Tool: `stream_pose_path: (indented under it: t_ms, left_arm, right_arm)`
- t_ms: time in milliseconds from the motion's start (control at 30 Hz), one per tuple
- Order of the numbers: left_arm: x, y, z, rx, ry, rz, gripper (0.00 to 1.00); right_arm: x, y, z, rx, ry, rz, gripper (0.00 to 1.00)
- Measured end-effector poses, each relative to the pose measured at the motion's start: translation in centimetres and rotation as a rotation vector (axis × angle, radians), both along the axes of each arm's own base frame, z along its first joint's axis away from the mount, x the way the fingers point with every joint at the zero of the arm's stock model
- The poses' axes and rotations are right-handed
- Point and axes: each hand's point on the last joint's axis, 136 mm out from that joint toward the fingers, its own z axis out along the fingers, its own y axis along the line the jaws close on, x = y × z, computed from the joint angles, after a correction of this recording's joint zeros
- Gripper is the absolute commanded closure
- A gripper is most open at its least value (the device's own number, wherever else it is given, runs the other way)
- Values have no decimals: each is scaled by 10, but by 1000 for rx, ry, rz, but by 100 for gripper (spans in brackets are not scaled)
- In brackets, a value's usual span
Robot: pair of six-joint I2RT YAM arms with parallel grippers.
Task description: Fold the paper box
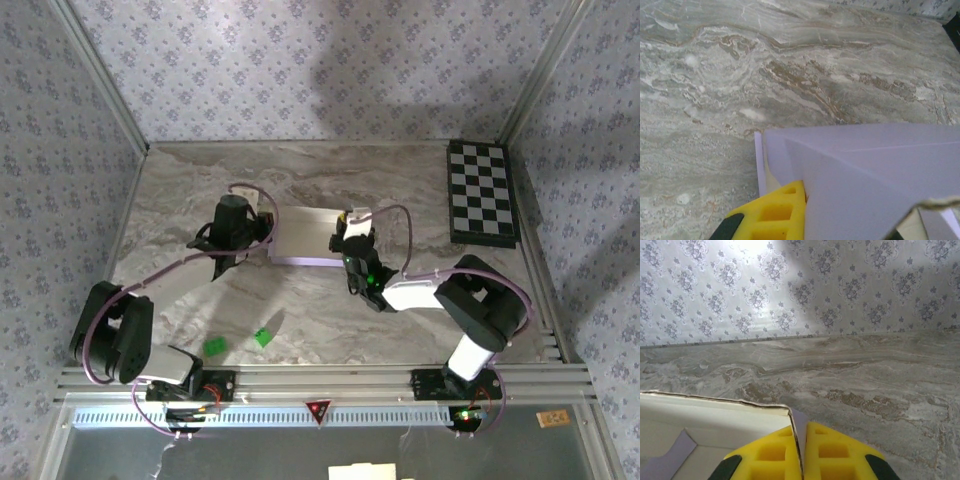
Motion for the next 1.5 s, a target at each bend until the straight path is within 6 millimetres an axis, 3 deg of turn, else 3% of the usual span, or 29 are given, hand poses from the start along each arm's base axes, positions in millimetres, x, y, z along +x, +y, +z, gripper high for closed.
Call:
stream_pose_path:
  t_ms: [300, 400, 633, 767, 1133, 1400, 1500]
  left_arm:
    - [-34, 4, -52, 37, 123, -17, 96]
    - [-43, 7, -61, 53, 158, -19, 90]
    - [-59, 10, -37, 52, 134, -42, 68]
    - [-72, 14, -23, 53, 128, -66, 62]
    - [-104, 29, 2, 62, 122, -81, 33]
    - [-103, 33, 25, 40, 102, -60, 27]
    - [-92, 35, 35, 36, 102, -38, 27]
  right_arm:
    - [-24, 6, -46, -92, -3, 61, 100]
    - [-30, 8, -52, -131, -5, 78, 100]
    - [-35, 20, -42, -161, -56, 142, 100]
    - [-37, 23, -41, -179, -69, 163, 100]
    - [-43, 21, -56, -257, -68, 187, 100]
    - [-43, 21, -58, -308, -77, 192, 100]
    - [-46, 19, -59, -319, -72, 196, 94]
